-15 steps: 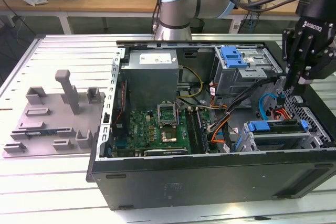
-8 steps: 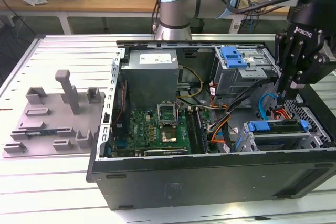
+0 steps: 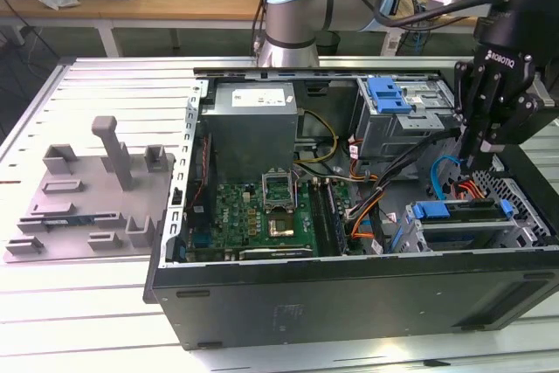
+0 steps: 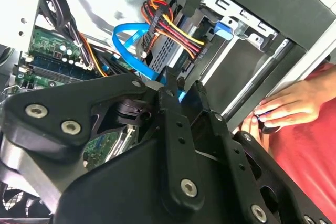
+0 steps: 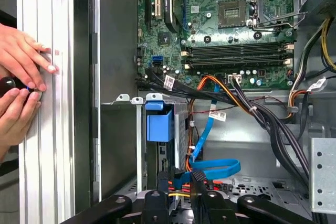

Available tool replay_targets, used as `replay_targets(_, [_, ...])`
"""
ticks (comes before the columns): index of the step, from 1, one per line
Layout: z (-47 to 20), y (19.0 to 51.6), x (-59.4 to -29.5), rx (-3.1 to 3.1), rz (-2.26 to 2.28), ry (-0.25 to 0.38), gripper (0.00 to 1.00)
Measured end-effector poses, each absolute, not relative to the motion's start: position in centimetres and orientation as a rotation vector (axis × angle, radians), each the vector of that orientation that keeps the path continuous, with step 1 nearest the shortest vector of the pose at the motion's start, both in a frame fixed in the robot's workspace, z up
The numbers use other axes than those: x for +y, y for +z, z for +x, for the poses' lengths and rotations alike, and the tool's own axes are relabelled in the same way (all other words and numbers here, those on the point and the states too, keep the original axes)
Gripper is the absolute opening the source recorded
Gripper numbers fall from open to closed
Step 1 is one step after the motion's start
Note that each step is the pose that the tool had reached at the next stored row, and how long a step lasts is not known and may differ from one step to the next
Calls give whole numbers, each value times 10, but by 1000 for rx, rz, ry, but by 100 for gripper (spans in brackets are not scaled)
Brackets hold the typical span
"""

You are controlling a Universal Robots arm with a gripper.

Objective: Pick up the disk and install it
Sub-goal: 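Insert the second disk wire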

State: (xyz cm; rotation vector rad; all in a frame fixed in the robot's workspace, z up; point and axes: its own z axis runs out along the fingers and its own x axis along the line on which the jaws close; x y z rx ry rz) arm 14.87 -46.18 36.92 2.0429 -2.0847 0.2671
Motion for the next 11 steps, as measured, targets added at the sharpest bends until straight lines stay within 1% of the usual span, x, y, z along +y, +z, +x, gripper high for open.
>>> replay_targets(11, [147, 368, -463, -2085, 2043, 267, 31])
